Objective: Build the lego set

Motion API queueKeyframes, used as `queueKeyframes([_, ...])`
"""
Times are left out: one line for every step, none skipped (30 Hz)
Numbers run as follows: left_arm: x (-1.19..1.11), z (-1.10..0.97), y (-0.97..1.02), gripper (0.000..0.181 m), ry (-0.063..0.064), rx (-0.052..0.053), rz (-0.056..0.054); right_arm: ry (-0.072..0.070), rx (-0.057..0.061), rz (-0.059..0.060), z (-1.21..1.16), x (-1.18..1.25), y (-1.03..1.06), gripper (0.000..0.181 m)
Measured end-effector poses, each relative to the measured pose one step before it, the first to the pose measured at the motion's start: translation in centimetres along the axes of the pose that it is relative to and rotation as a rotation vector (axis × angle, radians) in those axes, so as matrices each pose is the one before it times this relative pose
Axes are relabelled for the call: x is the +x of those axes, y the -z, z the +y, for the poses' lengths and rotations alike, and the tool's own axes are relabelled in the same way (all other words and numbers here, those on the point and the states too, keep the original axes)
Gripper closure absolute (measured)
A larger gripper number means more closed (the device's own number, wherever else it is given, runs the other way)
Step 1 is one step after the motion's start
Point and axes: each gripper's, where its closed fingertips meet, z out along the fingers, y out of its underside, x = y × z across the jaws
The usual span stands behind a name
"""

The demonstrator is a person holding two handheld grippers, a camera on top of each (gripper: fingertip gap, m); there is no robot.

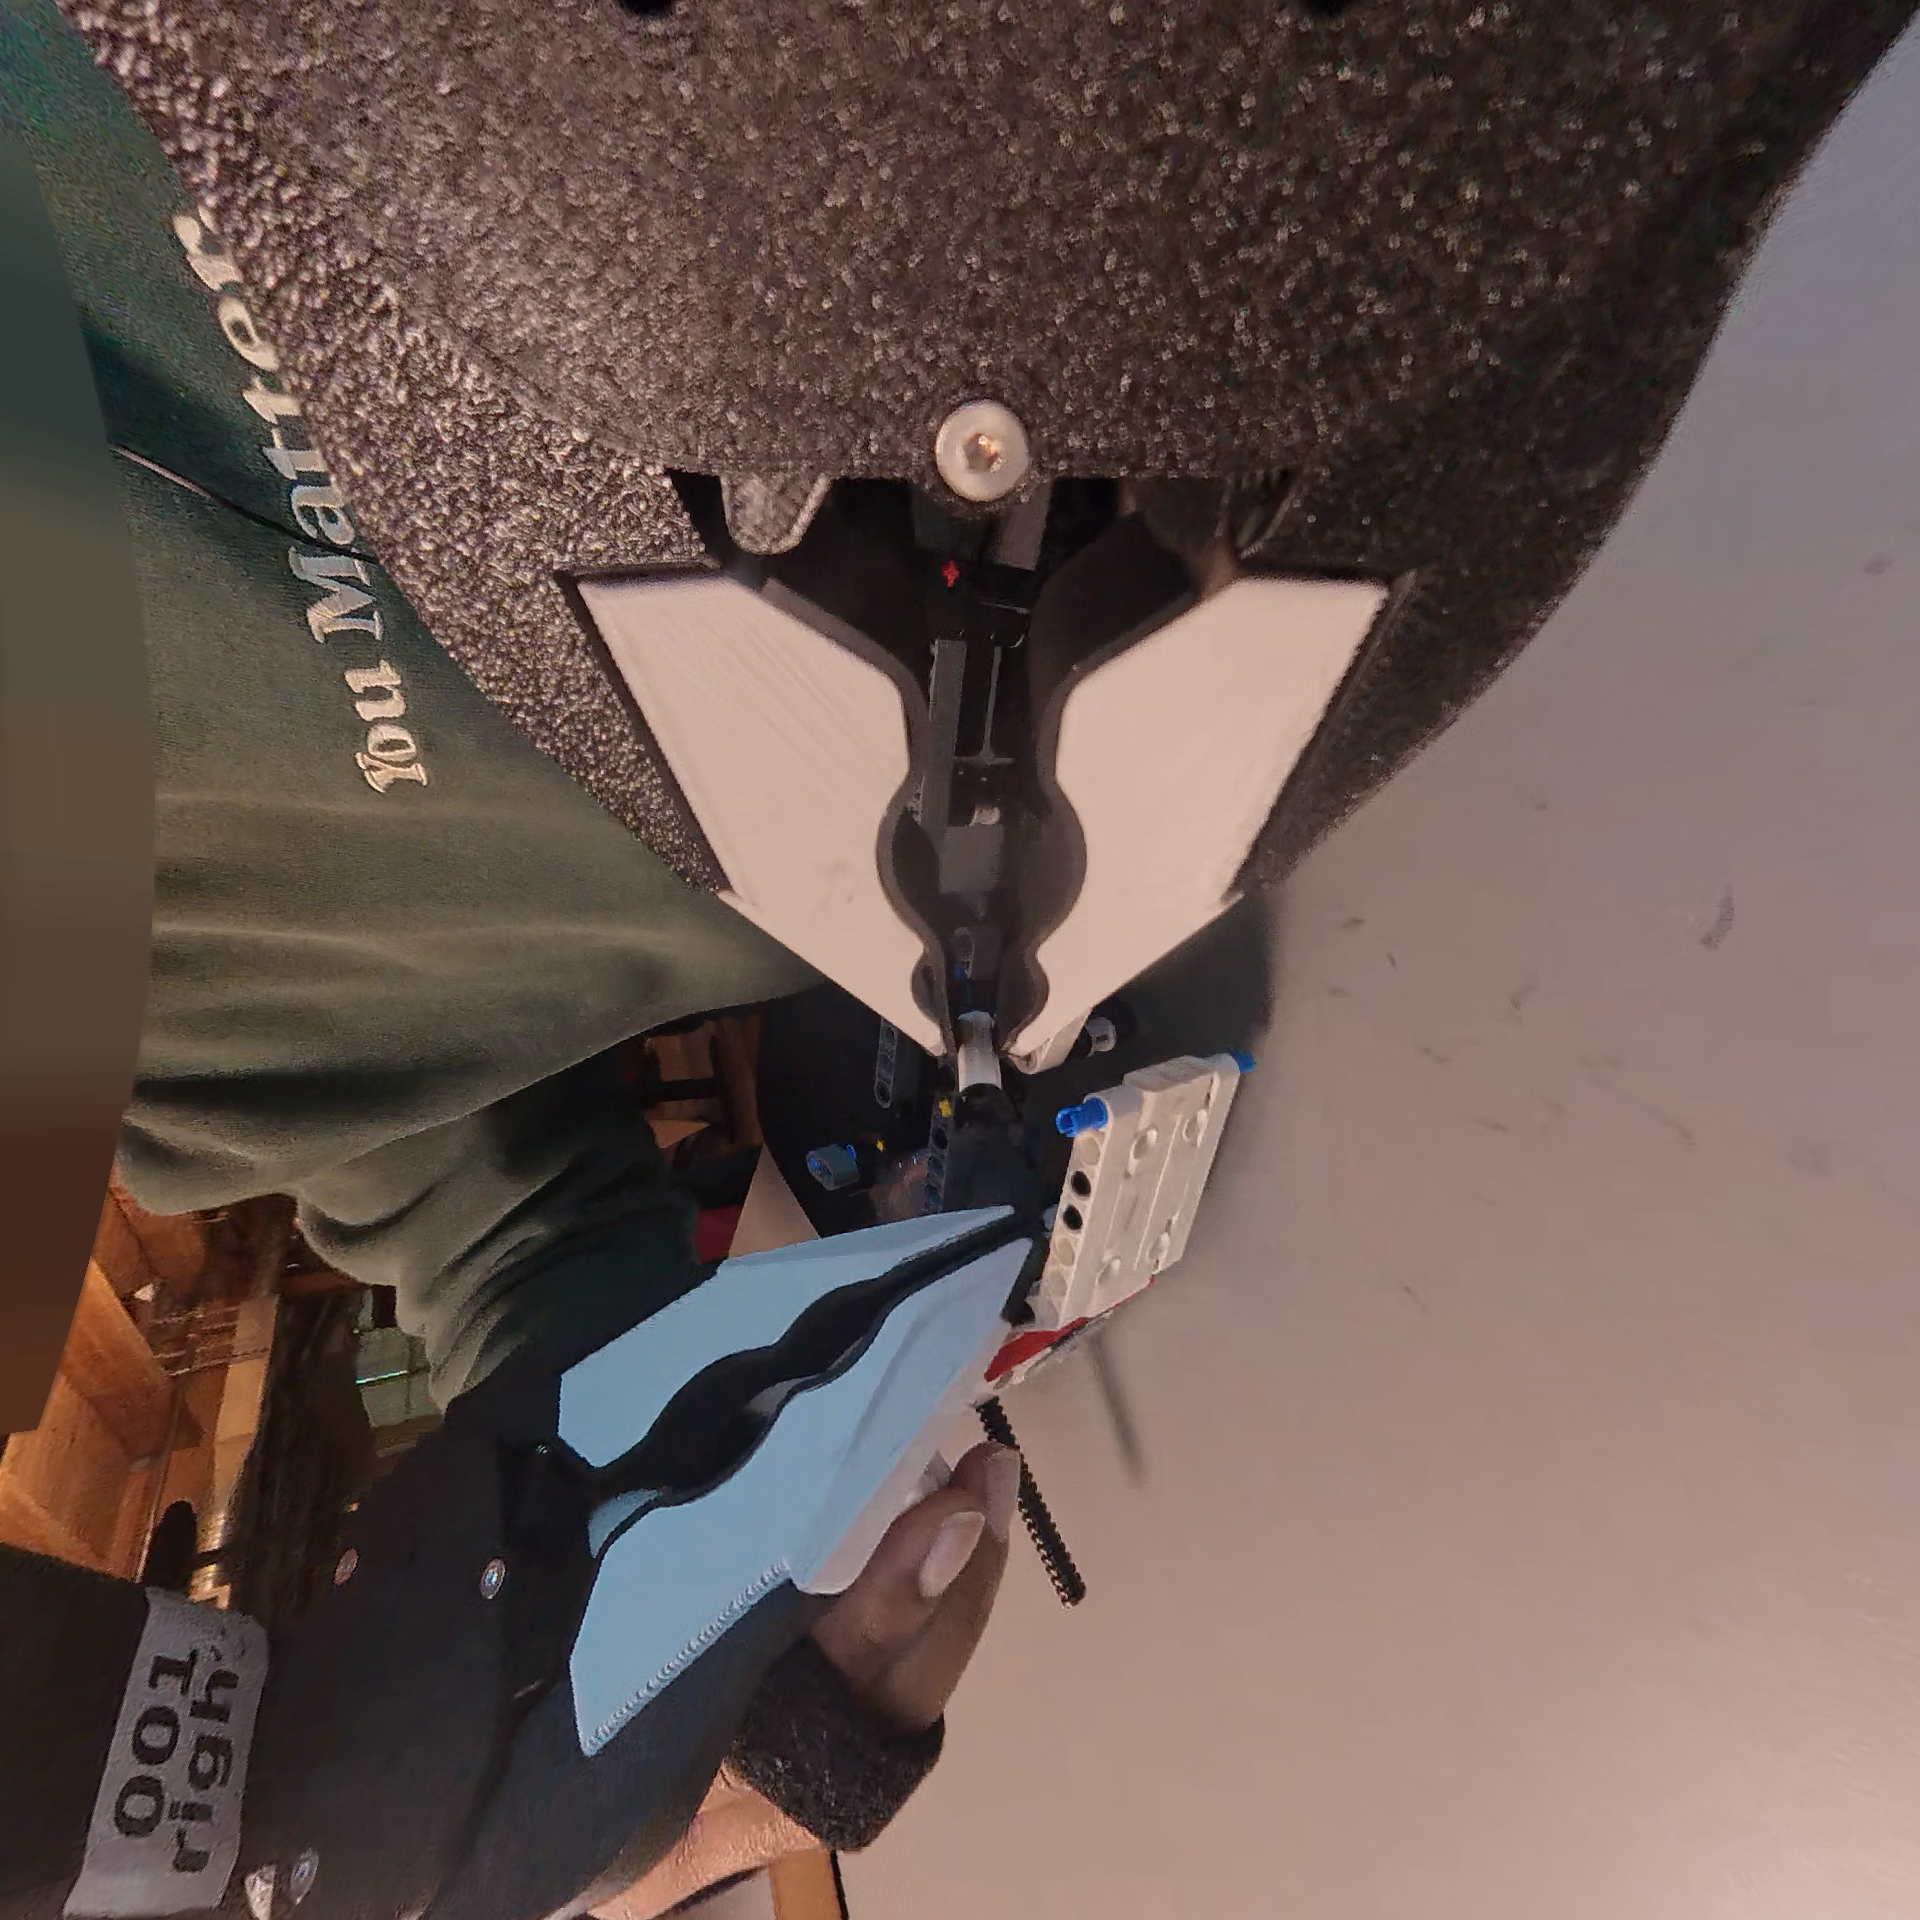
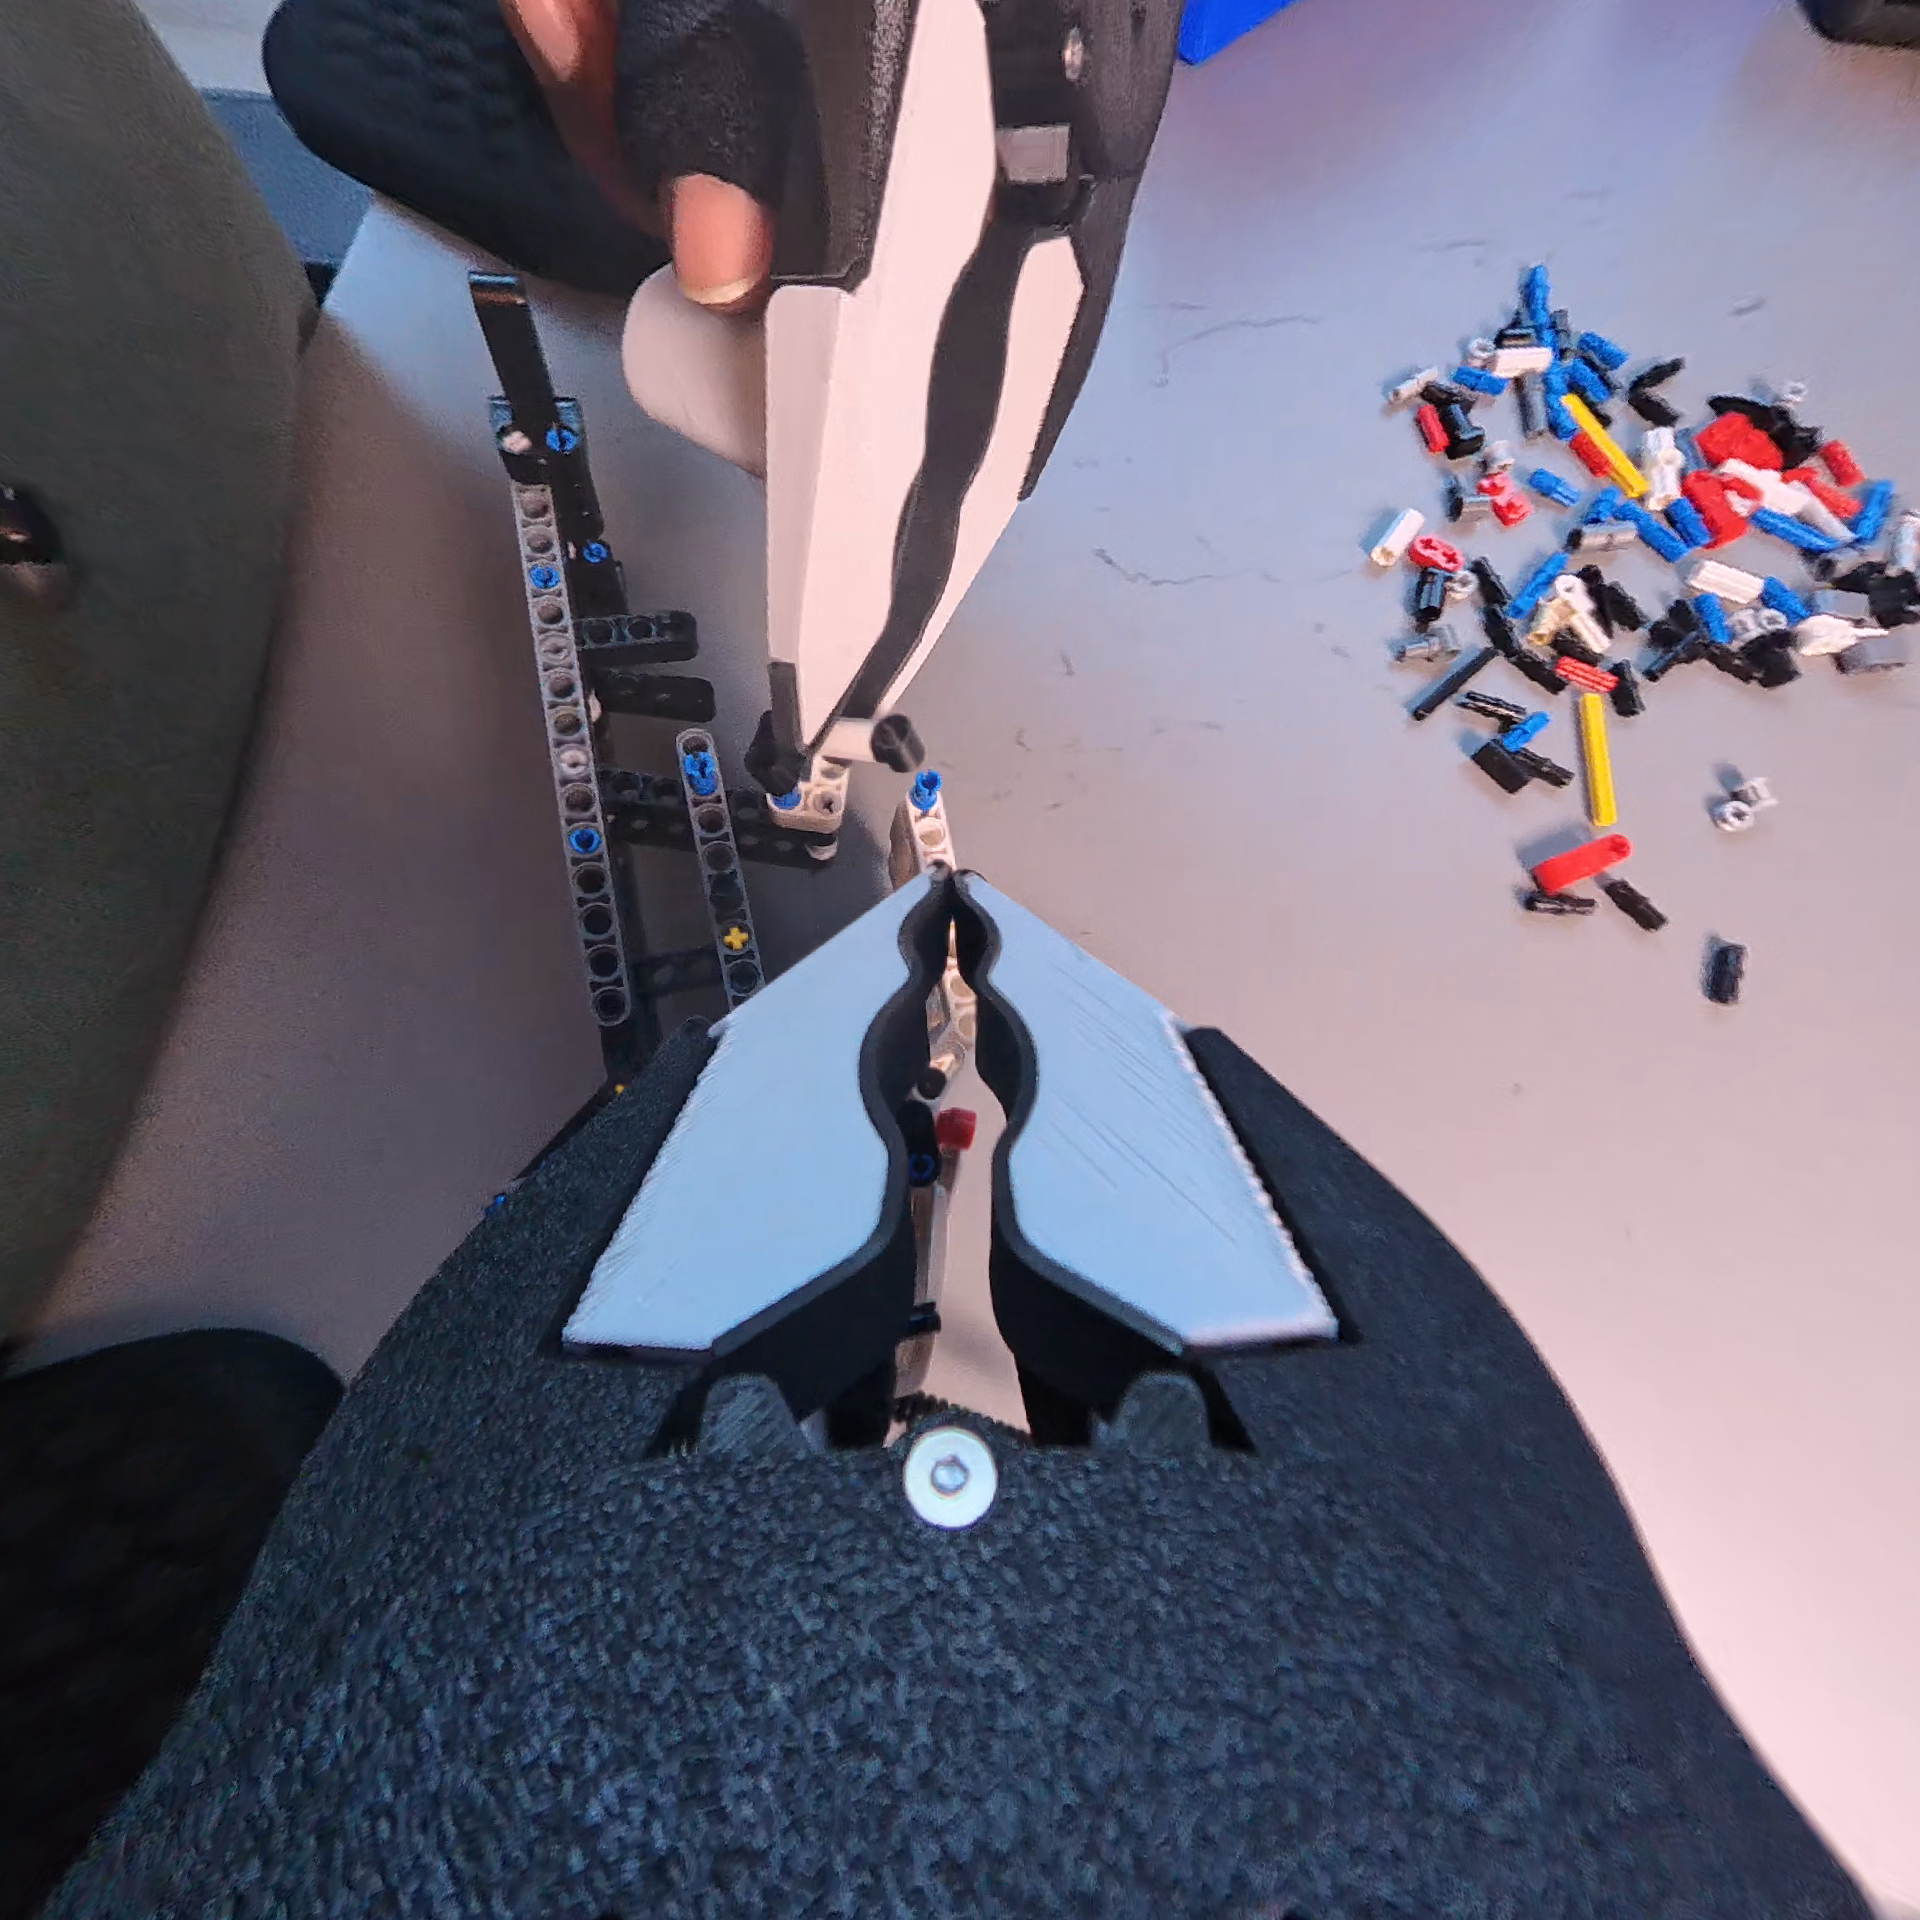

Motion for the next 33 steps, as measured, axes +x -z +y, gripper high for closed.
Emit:
queueKeyframes([0.128,0.062,-0.084,0.174,0.0049,-0.0003,0.0098,-0.0055,0.0099,0.0336,-0.033,0.133,0.302,0.181])
queueKeyframes([0.099,-0.036,-0.08,0.175,0.0005,0.0035,0.0064,-0.0081,0.0152,0.0252,-0.067,0.193,0.355,0.176])
queueKeyframes([0.111,-0.035,-0.077,0.175,-0.0009,0.002,0.0074,-0.0171,0.0096,0.0143,0.03,0.237,0.364,0.169])
queueKeyframes([0.168,0.048,-0.092,0.174,0.0012,-0.0031,0.0111,-0.0243,0.004,0.0029,0.1,0.178,0.38,0.167])
queueKeyframes([0.172,0.056,-0.096,0.174,-0.0016,0.0023,0.0088,-0.0214,0.0079,-0.0034,-0.037,0.062,0.393,0.166])
queueKeyframes([0.154,0.097,-0.091,0.174,-0.0036,0.0043,0.0067,-0.0112,0.0106,-0.0068,-0.236,-0.159,0.458,0.165])
queueKeyframes([0.193,0.096,-0.042,0.174,-0.0015,0.0065,0.0095,0.0029,0.0079,-0.0063,-0.38,-0.397,0.522,0.163])
queueKeyframes([0.197,-0.029,0.052,0.174,-0.0007,0.0144,0.0113,0.0109,-0.0002,-0.0014,-0.388,-0.568,0.551,0.161])
queueKeyframes([0.161,-0.181,0.181,0.174,-0.0037,0.0241,0.0097,0.0107,-0.0083,-0.0013,-0.277,-0.806,0.516,0.157])
queueKeyframes([0.132,-0.254,0.268,0.174,-0.0086,0.0267,0.0082,0.0031,-0.013,-0.0012,-0.142,-1.017,0.361,0.151])
queueKeyframes([0.126,-0.26,0.316,0.174,-0.013,0.027,0.008,-0.006,-0.0063,-0.002,-0.075,-1.203,0.148,0.147])
queueKeyframes([0.096,-0.242,0.334,0.174,-0.0148,0.0268,0.0074,-0.0108,-0.0082,0.0072,0.157,-1.178,-0.039,0.144])
queueKeyframes([0.086,-0.274,0.363,0.174,-0.0133,0.0276,0.0096,-0.0007,-0.0247,0.0306,0.556,-0.888,-0.149,0.142])
queueKeyframes([0.037,-0.274,0.366,0.174,-0.0115,0.0271,0.0124,0.0053,-0.0228,0.0611,0.639,-0.407,-0.099,0.141])
queueKeyframes([-0.09,-0.172,0.323,0.174,-0.0098,0.0193,0.0105,-0.0112,-0.014,0.0565,0.571,-0.375,0.062,0.139])
queueKeyframes([-0.078,0.042,0.235,0.174,-0.0053,0.0055,0.0161,-0.0395,-0.0032,0.0461,0.441,-0.385,0.206,0.137])
queueKeyframes([-0.06,0.013,0.18,0.174,-0.0046,0.0089,0.0195,-0.0586,0.0013,0.0549,0.428,-0.077,0.301,0.136])
queueKeyframes([-0.239,-0.079,0.176,0.174,-0.0053,0.0148,0.009,-0.0949,0.0038,0.0655,0.472,0.326,0.344,0.138])
queueKeyframes([-0.256,0.072,0.128,0.174,-0.0084,0.0011,0.0087,-0.1336,0.0011,0.0531,0.607,0.393,0.327,0.138])
queueKeyframes([-0.173,0.248,0.044,0.174,-0.0104,-0.0133,0.0144,-0.1287,-0.0014,0.0278,0.73,0.208,0.326,0.131])
queueKeyframes([-0.18,0.194,0.011,0.174,-0.0072,-0.0102,0.0126,-0.115,-0.0117,0.0435,0.971,0.588,0.256,0.126])
queueKeyframes([-0.188,0.153,-0.038,0.174,-0.0056,-0.007,0.0116,-0.0954,-0.0145,0.0464,1.008,0.715,0.078,0.122])
queueKeyframes([-0.279,0.082,-0.081,0.174,-0.0074,-0.005,0.0057,-0.081,-0.0021,0.021,0.809,0.333,-0.191,0.117])
queueKeyframes([-0.383,0.067,-0.114,0.174,-0.0069,-0.0059,-0.0013,-0.0759,0.0062,-0.0029,0.514,0.039,-0.44,0.111])
queueKeyframes([-0.207,0.129,-0.15,0.174,-0.003,-0.0102,0.0054,-0.0607,0.0095,-0.0066,0.257,0.056,-0.601,0.11])
queueKeyframes([0.143,0.278,-0.171,0.174,-0.0037,-0.0179,0.0171,-0.0311,0.0054,-0.004,0.068,0.171,-0.654,0.111])
queueKeyframes([0.165,0.349,-0.153,0.174,-0.01,-0.0198,0.0097,0.0006,-0.0001,-0.0324,-0.111,-0.184,-0.589,0.119])
queueKeyframes([0.047,0.334,-0.112,0.174,-0.0152,-0.0152,-0.0032,0.01,-0.0013,-0.0424,-0.323,-0.244,-0.496,0.122])
queueKeyframes([0.053,0.26,-0.05,0.174,-0.0128,-0.0085,-0.0049,0.0284,-0.0061,-0.0283,-0.462,0.082,-0.404,0.122])
queueKeyframes([0.262,0.145,0.026,0.174,-0.0052,-0.001,0.007,0.0686,-0.0138,-0.0245,-0.499,0.188,-0.367,0.123])
queueKeyframes([0.478,0.026,0.089,0.174,-0.0022,0.0046,0.0194,0.1026,-0.0218,-0.0377,-0.371,0.14,-0.316,0.126])
queueKeyframes([0.429,-0.019,0.17,0.174,-0.0046,0.0048,0.0153,0.1198,-0.0179,-0.0497,-0.496,0.137,-0.216,0.132])
queueKeyframes([0.224,-0.072,0.23,0.174,-0.0078,0.0047,0.0048,0.1213,-0.0099,-0.03,-0.641,0.57,-0.198,0.138])
